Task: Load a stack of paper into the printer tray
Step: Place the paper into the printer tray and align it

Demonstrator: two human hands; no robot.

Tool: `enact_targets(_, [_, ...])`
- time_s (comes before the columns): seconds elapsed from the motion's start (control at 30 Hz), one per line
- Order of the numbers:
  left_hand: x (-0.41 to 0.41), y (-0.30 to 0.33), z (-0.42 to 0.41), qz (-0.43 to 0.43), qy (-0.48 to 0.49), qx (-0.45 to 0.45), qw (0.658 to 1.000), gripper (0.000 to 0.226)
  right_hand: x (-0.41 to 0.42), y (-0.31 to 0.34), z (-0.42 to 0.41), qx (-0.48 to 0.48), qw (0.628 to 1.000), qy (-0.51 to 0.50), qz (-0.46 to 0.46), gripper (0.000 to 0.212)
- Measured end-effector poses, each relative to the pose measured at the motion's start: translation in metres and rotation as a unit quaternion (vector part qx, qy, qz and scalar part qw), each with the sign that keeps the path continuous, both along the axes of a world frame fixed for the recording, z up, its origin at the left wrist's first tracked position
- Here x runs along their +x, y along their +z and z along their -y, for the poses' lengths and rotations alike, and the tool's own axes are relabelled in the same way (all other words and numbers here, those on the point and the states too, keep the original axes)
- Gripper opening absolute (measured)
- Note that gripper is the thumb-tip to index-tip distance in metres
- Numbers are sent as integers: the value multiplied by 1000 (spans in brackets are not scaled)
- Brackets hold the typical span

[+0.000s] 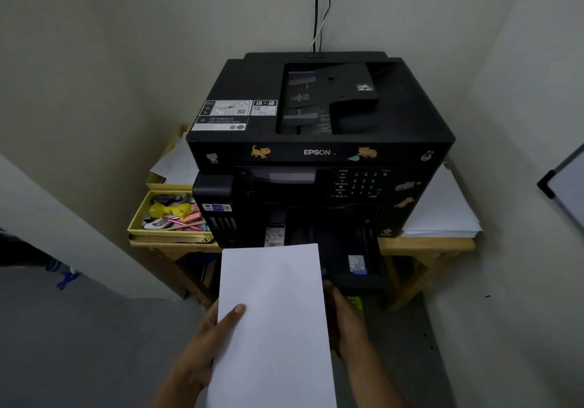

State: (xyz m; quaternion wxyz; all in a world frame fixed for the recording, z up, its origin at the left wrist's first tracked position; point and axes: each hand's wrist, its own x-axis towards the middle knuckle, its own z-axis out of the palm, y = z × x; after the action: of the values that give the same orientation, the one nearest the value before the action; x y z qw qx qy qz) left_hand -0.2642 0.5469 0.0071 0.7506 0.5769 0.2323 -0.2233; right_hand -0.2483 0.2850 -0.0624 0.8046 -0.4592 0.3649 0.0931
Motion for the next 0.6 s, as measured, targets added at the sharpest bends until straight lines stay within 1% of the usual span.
enact_targets(0.1, [-1,2,-13,8,8,9,1000,29,-12,-3,-1,35,999,-8,-5,40])
enact_targets(0.23, [-3,4,-31,17,7,20,1000,41,-21,4,-6,37,998,-42,-10,36])
enact_targets(0.37, [-3,5,-40,17,7,21,1000,39,-32,11,-10,36,998,-49,-21,43])
enact_targets(0.6, [-4,3,-38,3,5,12,1000,45,-44,11,-11,32,998,-44,-20,37])
